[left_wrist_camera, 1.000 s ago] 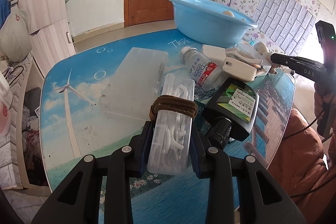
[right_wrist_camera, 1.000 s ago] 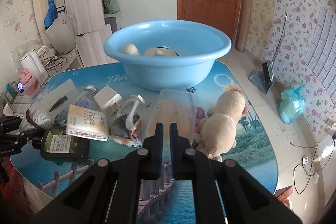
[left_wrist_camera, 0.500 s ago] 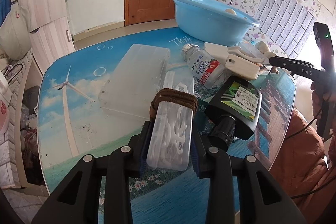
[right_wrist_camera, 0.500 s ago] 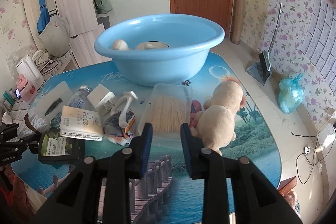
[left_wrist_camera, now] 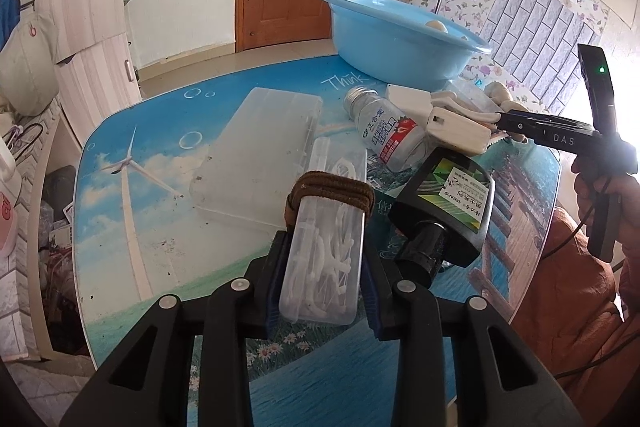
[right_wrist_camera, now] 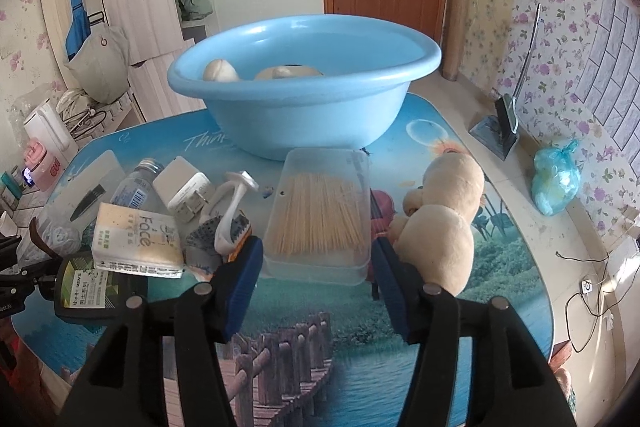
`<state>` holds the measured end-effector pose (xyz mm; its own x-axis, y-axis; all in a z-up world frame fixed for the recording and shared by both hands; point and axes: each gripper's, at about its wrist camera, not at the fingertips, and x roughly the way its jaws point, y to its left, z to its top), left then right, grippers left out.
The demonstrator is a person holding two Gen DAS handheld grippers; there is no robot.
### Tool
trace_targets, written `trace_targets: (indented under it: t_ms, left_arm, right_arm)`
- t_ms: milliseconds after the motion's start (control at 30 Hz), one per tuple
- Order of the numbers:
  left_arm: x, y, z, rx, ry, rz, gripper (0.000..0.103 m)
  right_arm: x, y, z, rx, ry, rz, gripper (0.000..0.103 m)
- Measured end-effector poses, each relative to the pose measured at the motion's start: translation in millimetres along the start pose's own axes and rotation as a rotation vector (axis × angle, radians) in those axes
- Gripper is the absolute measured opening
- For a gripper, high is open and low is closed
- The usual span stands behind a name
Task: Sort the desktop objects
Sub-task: 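Grasp the banded swab box with left gripper while right grasps toothpick box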
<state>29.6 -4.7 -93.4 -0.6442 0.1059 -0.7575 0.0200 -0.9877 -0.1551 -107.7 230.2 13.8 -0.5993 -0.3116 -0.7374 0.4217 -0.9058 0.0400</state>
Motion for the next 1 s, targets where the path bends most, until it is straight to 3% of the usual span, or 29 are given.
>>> trace_targets:
  t_ms: [100,133,200,367,567,733,1000]
  left_arm:
    - [-1.0,0.6,0.0,-0.002,-0.003,0.000,0.032]
    - [-0.8,0.7,-0.2,-0.002,-0.003,0.000,0.032]
    - [0.9,0.6,0.2,-0.001,0.000,0.002,0.032]
    - [2.6,-1.8,1.0,0.002,0.003,0.009,0.032]
    - [4.7,-2.6,0.6,0.000,0.005,0.012,0.032]
    - [6.9,-4.3,1.0,0.007,0.004,0.013,0.032]
    - [1.7,-5.5,1.2,0.006,-0.010,0.008,0.031]
  right_arm:
    - [-3.3,-1.3,-0.4,0.004,-0.005,0.008,0.051]
    - [-6.2,-2.8,-0.1,0.009,-0.014,0.002,0.037]
    - [-9.0,-5.2,1.3,0.012,-0.003,0.023,0.030]
    - [-6.8,-6.1,-5.9,0.015,0.037,0.037,0.031]
    - [-2.6,-3.4,-3.2,0.034,0.038,0.028,0.039]
    - [-2.6,-5.3,8.8,0.079,0.009,0.018,0.062]
    - [18.5,-0.5,18.0,0.074,0.035,-0.012,0.065]
